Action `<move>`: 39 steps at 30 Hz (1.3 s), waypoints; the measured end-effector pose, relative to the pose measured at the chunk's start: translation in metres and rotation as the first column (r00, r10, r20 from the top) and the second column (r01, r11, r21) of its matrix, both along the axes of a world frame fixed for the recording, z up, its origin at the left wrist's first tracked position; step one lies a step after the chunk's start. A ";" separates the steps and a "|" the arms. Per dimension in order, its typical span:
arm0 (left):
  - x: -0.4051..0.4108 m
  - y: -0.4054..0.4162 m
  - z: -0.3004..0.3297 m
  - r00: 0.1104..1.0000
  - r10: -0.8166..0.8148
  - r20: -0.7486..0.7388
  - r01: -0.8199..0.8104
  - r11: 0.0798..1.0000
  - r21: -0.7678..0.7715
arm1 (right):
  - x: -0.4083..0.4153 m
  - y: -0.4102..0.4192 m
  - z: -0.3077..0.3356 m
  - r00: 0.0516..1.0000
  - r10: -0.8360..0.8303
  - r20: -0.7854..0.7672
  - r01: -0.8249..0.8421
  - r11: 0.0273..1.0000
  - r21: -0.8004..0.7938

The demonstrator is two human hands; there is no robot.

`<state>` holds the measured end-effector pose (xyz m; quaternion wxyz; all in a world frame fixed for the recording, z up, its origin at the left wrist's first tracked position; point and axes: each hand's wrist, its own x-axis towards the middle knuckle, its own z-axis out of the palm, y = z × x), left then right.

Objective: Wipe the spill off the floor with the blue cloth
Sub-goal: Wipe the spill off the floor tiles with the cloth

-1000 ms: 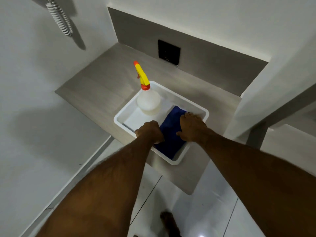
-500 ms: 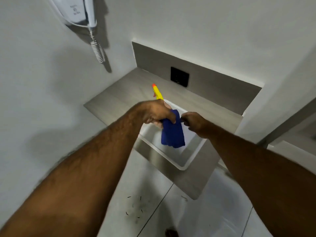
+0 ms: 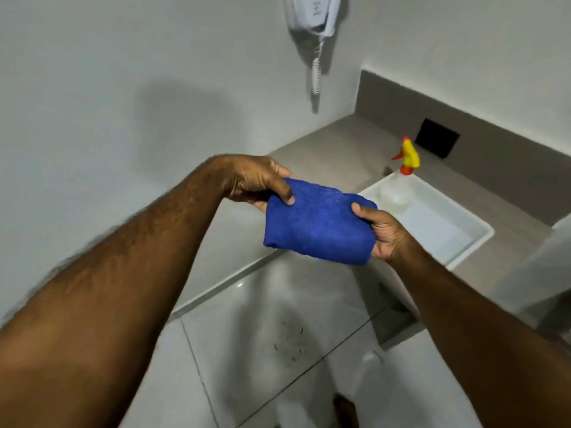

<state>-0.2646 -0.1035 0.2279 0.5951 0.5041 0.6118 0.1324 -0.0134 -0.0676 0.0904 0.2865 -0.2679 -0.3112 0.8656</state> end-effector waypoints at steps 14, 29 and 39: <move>-0.081 -0.134 -0.397 0.666 0.279 -0.692 -0.108 0.954 0.280 | -0.098 -0.044 -0.244 0.776 0.104 0.622 -0.010 0.988 -0.153; -0.059 -0.225 -0.817 0.631 -0.070 -0.773 0.150 0.988 0.032 | -0.079 -0.070 -0.662 0.147 -0.119 0.982 -0.269 0.951 0.155; -0.061 -0.229 -0.902 0.686 -0.112 -0.719 0.115 0.992 -0.045 | -0.077 -0.083 -0.733 -0.015 -0.261 0.965 -0.075 0.963 0.259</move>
